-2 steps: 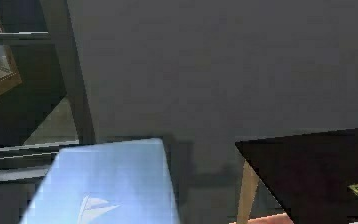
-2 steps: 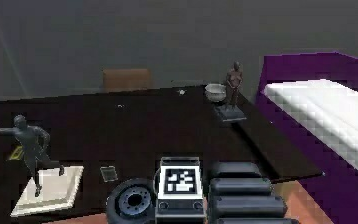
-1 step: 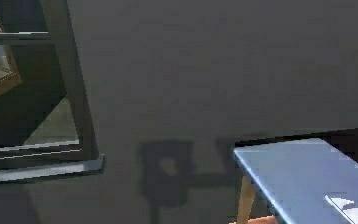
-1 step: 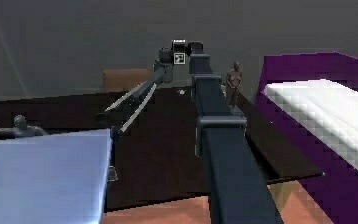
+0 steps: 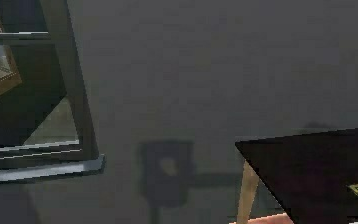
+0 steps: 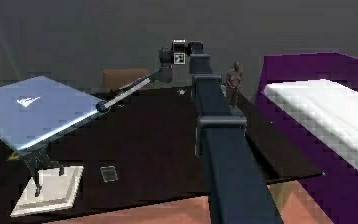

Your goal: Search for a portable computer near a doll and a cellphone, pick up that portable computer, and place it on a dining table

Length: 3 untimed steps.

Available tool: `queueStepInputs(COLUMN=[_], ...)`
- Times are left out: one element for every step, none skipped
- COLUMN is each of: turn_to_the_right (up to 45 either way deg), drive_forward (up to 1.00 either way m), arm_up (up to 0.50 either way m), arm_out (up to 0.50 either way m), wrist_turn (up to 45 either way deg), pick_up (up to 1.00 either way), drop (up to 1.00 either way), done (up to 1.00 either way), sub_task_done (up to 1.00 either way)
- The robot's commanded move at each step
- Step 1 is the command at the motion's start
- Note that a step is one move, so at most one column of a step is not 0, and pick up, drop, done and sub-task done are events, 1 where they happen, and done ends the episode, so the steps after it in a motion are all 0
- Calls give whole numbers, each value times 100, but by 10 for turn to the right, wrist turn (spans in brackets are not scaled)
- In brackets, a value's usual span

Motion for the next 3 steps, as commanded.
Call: queueStepInputs(turn_to_the_right=[0,0,0], drive_forward=[0,0,0], arm_up=[0,-32,0], arm_out=[0,0,0], wrist_turn=[60,0,0], pick_up=[0,0,0], drop=[0,0,100], done=[0,0,0], sub_task_done=[0,0,0])
